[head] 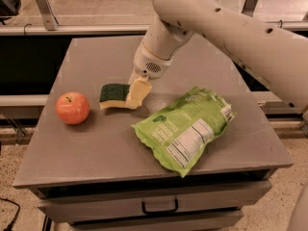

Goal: Move sponge near apple

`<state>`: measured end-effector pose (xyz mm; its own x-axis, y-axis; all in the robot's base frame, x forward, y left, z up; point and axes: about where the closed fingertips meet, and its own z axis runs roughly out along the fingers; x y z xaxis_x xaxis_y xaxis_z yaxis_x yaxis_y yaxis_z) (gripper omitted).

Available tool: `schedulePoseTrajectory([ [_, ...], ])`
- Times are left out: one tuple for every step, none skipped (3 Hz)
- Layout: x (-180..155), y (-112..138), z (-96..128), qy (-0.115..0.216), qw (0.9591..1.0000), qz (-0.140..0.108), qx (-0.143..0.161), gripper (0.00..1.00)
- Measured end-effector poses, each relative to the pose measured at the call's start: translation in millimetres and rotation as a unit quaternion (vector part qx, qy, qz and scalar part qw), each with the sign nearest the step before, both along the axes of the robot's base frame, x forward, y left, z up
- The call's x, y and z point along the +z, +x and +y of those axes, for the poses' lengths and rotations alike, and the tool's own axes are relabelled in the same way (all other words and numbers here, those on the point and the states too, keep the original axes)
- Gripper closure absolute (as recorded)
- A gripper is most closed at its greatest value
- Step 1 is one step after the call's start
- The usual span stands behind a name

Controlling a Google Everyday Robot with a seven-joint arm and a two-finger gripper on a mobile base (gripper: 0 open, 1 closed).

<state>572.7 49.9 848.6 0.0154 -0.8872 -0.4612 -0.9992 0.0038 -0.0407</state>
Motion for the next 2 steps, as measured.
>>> schedulePoseTrajectory([
  [-0.9, -6.4, 5.2, 0.004, 0.9999, 0.004, 0.01, 0.05],
  [-1.4, -7.3, 6.3, 0.005, 0.9999, 0.005, 0.012, 0.0],
])
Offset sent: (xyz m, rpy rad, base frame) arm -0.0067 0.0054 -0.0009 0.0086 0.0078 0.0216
